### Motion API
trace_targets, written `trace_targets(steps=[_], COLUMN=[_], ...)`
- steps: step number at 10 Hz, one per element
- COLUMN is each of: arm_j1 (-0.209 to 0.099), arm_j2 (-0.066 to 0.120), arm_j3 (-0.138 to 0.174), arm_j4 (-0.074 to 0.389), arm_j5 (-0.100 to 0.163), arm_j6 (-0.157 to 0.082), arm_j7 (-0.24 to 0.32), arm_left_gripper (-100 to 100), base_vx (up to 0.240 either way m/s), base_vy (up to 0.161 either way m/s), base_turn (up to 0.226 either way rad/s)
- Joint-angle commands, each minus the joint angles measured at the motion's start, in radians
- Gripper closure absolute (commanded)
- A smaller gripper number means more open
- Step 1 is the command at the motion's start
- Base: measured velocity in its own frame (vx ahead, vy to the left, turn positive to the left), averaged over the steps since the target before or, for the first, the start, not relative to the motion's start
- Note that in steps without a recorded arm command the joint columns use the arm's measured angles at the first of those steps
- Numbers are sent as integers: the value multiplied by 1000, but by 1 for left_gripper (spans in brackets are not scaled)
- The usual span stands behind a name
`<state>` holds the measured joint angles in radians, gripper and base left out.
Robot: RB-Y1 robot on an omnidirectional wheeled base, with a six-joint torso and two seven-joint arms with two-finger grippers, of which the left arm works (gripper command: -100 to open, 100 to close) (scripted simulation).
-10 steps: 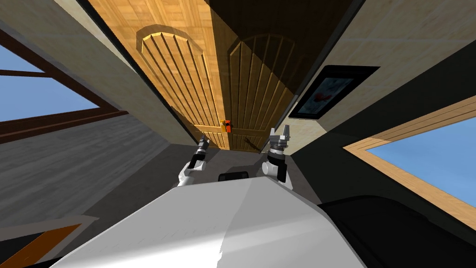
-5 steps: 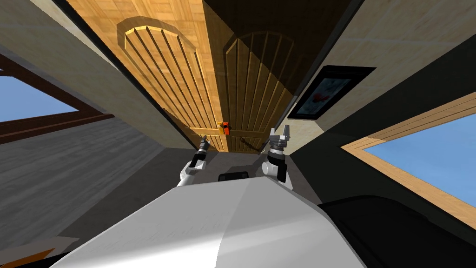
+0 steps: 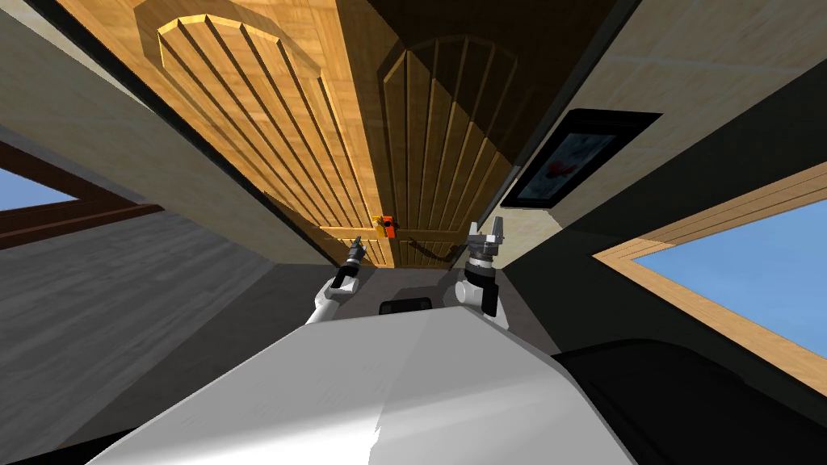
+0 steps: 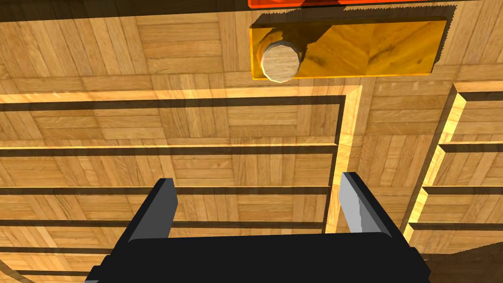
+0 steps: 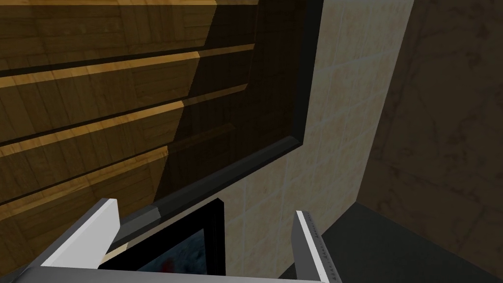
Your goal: Pull the door open
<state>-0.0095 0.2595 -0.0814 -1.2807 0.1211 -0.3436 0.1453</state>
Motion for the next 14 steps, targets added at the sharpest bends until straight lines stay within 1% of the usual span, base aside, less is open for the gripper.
trace_targets(steps=[1,4,5,6,8,10,12,13,14], arm_j1=[-16,-47,-39,-22,-18,-3,7,11,9], arm_j2=[10,19,18,43,50,80,106,121,132], arm_j3=[-5,-13,-12,19,27,64,97,116,131], arm_j4=[33,88,75,98,104,131,156,172,186], arm_j5=[2,3,3,10,13,23,31,37,42], arm_j6=[2,4,2,2,2,0,-3,-6,-10], arm_j7=[10,20,18,22,23,29,34,38,42], arm_left_gripper=[-100,-100,-100,-100,-100,-100,-100,-100,-100], base_vx=[153,153,74,-53,-79,-50,-10,41,100], base_vy=[-9,-16,-4,54,45,38,35,24,15], base_turn=[-109,-83,-19,126,31,34,7,-34,-116])
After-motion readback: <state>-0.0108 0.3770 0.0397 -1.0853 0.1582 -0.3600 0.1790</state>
